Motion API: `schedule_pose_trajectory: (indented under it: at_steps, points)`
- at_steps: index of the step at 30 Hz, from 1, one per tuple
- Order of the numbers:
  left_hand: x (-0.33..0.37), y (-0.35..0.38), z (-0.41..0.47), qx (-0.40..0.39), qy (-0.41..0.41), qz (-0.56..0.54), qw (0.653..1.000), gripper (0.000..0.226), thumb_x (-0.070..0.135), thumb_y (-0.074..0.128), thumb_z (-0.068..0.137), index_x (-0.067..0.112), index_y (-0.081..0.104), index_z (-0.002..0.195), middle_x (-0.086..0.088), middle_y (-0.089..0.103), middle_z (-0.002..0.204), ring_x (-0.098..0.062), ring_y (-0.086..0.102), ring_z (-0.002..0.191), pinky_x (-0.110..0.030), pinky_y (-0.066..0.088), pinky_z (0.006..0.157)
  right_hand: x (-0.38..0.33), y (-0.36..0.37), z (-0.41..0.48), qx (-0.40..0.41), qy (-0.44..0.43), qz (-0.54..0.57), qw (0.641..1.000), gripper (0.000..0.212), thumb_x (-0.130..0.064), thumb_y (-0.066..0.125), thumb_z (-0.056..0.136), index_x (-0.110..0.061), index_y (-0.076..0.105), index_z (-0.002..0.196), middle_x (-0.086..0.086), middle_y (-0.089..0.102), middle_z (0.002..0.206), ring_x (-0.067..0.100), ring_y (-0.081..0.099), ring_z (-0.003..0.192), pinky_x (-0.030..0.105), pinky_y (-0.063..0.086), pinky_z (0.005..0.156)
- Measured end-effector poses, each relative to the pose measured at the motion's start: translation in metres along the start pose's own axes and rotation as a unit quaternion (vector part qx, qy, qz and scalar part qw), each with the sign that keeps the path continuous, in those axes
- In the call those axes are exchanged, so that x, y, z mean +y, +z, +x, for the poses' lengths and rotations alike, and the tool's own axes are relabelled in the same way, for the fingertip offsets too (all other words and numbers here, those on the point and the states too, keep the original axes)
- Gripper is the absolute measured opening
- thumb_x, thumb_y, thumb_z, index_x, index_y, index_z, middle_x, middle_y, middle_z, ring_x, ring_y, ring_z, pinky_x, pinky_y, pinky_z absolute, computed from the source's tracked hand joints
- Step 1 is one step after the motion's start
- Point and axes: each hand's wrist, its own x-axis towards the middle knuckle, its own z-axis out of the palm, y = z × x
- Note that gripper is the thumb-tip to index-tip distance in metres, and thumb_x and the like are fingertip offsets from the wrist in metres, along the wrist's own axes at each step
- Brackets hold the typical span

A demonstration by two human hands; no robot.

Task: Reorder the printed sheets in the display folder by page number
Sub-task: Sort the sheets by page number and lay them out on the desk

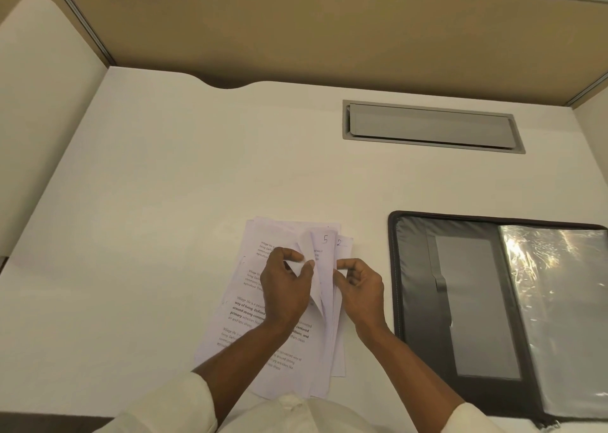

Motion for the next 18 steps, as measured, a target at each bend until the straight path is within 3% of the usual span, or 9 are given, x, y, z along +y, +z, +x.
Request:
schedule_pose_trajectory:
  at_steps: [2,4,7,11,14,18]
  points:
    - [-0.001,0.0,0.001,0.009,0.038,0.002,0.999,0.034,0.01,0.084,0.085,0.028,0.059,0.1,0.013,0.065,0.101,-0.01,0.06,0.075,-0.031,0.055,0.067,-0.001,-0.001,0.0,0.0,0.004,0.005,1.0,0.021,-0.013,0.082,0.09,-0.025,0.074,0.104,-0.012,0.077,0.099,0.02,0.074,0.087,0.032,0.065,0.08]
    - [-0.003,0.001,0.002,0.011,0.087,0.026,0.996,0.034,0.001,0.079,0.085,0.029,0.064,0.097,0.008,0.06,0.111,-0.006,0.063,0.095,-0.032,0.056,0.071,-0.002,-0.001,-0.002,-0.005,0.007,0.016,1.0,0.027,-0.013,0.085,0.087,-0.025,0.071,0.107,-0.009,0.077,0.099,0.018,0.073,0.083,0.033,0.065,0.077]
    - [-0.001,0.003,0.0,-0.013,0.071,0.054,0.996,0.025,0.003,0.071,0.091,0.027,0.077,0.086,0.003,0.058,0.129,0.014,0.052,0.116,-0.03,0.056,0.081,-0.005,-0.001,-0.006,-0.007,-0.01,0.022,1.0,0.035,-0.012,0.088,0.084,-0.024,0.065,0.106,-0.005,0.076,0.098,0.022,0.071,0.081,0.034,0.064,0.072]
    - [0.004,0.008,-0.002,-0.024,0.05,0.051,0.997,0.006,0.027,0.076,0.092,0.026,0.078,0.086,0.009,0.057,0.133,-0.013,0.063,0.113,-0.038,0.057,0.09,-0.008,0.001,-0.011,-0.033,-0.077,-0.013,0.996,0.02,-0.01,0.085,0.087,-0.024,0.076,0.097,-0.014,0.077,0.093,0.018,0.062,0.068,0.034,0.058,0.068]
    - [0.009,0.008,-0.003,-0.033,0.039,0.07,0.996,0.026,0.05,0.08,0.087,0.024,0.078,0.091,0.008,0.057,0.132,-0.007,0.058,0.119,-0.036,0.056,0.091,-0.01,0.002,-0.012,-0.031,-0.08,-0.027,0.996,0.02,-0.015,0.085,0.087,-0.029,0.078,0.1,-0.022,0.076,0.093,0.018,0.064,0.072,0.035,0.058,0.069]
    - [0.012,0.008,-0.001,-0.02,0.043,0.104,0.993,0.01,0.025,0.079,0.091,0.016,0.077,0.094,-0.002,0.064,0.126,-0.016,0.063,0.118,-0.029,0.053,0.087,-0.008,0.001,-0.011,-0.022,-0.077,-0.017,0.997,0.02,-0.018,0.088,0.085,-0.024,0.078,0.101,-0.016,0.077,0.095,0.02,0.062,0.069,0.036,0.058,0.068]
